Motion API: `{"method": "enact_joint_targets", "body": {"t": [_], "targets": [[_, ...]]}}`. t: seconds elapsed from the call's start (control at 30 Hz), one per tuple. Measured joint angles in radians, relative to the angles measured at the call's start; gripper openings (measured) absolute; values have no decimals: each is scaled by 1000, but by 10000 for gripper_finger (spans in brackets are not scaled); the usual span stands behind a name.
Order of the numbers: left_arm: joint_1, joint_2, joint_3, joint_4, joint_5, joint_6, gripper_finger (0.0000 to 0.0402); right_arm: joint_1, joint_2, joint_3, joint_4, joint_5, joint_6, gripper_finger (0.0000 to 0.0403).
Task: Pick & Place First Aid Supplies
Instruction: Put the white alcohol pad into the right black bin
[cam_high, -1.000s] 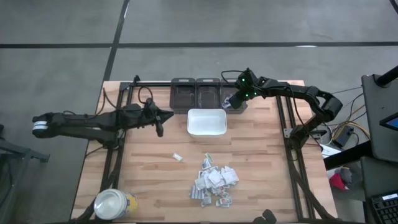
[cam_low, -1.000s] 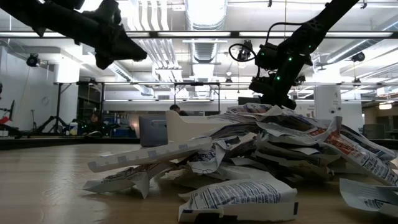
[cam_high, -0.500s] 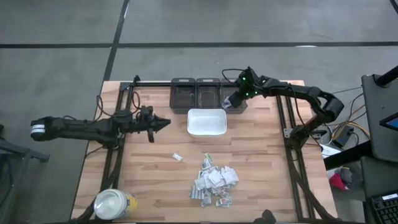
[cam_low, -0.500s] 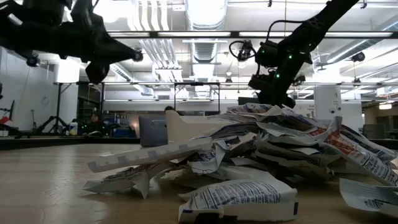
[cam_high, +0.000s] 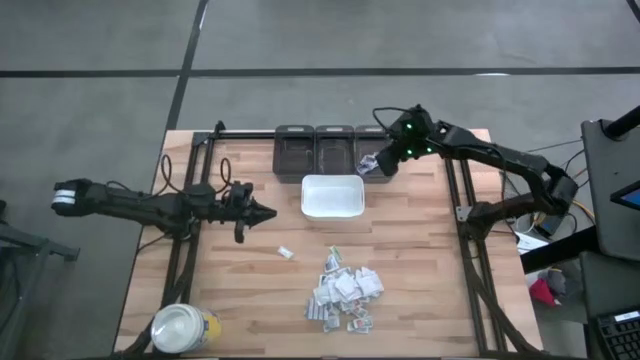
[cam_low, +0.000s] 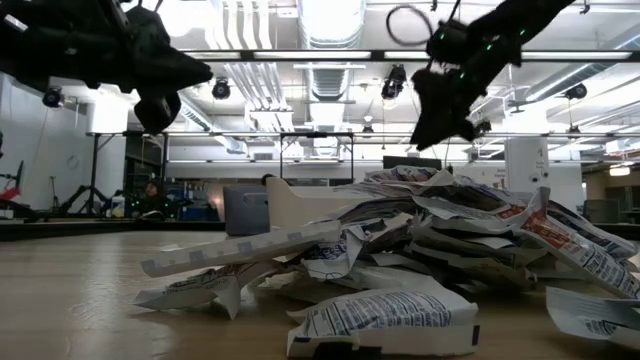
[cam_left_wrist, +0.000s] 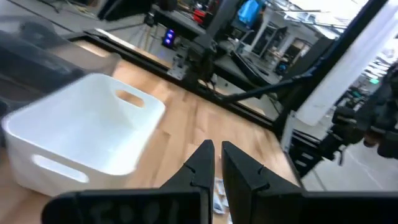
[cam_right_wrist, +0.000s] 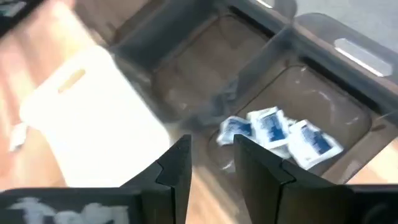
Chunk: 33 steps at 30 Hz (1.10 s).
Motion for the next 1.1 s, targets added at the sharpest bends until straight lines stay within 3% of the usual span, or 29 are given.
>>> {"method": "enact_joint_targets", "body": {"t": [0.37, 0.73, 0.97, 1.1], "targets": [[-174, 75, 109, -71, -9, 14, 28, 226, -222, -30, -1, 1, 161, 95], [-227, 327, 365, -301, -15, 163, 28, 457, -255, -31, -1, 5, 166, 101], [-227, 535, 551, -508, -22, 216, 28, 531, -286, -32, 3, 223, 148, 103], [-227, 639, 615, -535, -25, 208, 28, 538, -318, -32, 6, 238, 109, 97]]}}
